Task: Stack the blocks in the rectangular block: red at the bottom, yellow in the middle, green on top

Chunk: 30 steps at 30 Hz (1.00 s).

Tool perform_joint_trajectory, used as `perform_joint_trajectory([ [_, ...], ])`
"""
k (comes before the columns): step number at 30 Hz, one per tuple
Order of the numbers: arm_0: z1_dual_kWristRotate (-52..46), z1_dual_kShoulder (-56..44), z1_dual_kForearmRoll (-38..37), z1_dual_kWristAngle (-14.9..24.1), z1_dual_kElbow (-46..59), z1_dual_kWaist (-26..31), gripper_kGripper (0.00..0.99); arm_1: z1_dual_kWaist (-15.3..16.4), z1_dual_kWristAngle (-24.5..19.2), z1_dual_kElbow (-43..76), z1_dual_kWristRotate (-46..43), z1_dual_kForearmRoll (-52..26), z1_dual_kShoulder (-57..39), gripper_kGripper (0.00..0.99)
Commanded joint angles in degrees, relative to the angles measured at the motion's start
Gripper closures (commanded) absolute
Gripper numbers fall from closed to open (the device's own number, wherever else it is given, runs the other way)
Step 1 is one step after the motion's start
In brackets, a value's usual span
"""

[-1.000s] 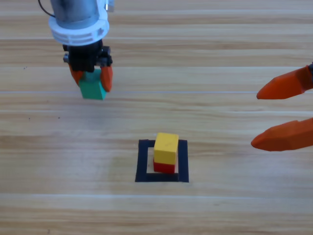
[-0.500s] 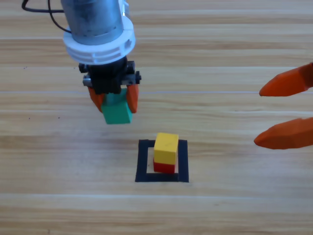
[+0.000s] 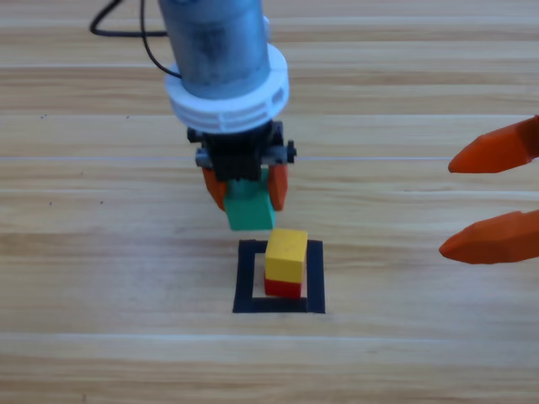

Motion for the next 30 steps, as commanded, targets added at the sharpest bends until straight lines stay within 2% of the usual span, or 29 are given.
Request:
perform_joint_trajectory([
  [1,3.2,4.8,0.2,0.4,-1.0,-1.8,0.990,-0.4,-0.8,1.8,-0.1,-1.0,-2.0,0.001],
  [12,6.6,6.9,0.2,0.9,-3.5,-1.8,0.990,-0.4,-0.8,1.9,-0.2,-1.0,-2.0,0.001],
  [30,5.8,9.1,0.2,0.4,-5.5,-2.4,0.990,-0.4,-0.8,2.0,-0.2,-1.1,-1.9,0.001],
])
